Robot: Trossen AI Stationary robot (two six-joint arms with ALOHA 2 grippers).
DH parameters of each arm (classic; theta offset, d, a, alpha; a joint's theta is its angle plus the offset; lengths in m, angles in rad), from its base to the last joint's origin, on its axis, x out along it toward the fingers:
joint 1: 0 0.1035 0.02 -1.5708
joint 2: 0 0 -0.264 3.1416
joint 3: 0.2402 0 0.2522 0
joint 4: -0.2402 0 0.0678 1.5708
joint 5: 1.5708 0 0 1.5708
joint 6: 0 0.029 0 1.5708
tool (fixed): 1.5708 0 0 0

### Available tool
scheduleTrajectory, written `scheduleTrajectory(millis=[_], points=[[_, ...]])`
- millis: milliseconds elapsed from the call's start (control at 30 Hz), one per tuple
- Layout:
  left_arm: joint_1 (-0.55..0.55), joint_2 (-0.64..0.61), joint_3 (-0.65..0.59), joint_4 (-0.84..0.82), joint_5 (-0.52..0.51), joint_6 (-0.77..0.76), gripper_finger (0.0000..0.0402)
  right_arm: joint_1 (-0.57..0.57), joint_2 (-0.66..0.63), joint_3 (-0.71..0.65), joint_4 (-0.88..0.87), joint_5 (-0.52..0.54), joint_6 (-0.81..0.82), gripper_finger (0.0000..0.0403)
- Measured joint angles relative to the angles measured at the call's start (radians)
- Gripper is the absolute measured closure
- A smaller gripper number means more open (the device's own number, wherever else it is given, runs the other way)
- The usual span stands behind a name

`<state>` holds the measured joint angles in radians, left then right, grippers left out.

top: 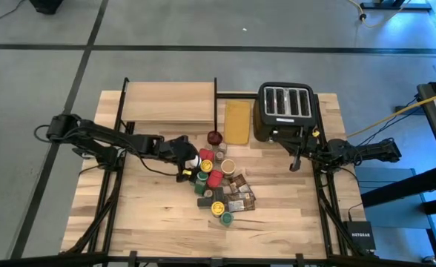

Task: Shelf spices
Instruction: Put the white seasoning bottle on the shelf

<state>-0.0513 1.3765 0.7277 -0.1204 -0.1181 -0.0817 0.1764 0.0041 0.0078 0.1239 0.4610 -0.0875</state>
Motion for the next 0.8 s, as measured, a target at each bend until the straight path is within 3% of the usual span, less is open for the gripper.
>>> scheduleTrajectory(millis=[433,800], points=[[0.019,0.002,0.0,-0.015,0.006,0.012,0.0204,0.0,0.0,0.0,-0.004,-0.008,0.002,0.0397],[0.021,-0.066,0.004,-0.021,-0.007,0.006,0.0187,0.0,0.0,0.0,-0.025,-0.008,0.014,0.0397]])
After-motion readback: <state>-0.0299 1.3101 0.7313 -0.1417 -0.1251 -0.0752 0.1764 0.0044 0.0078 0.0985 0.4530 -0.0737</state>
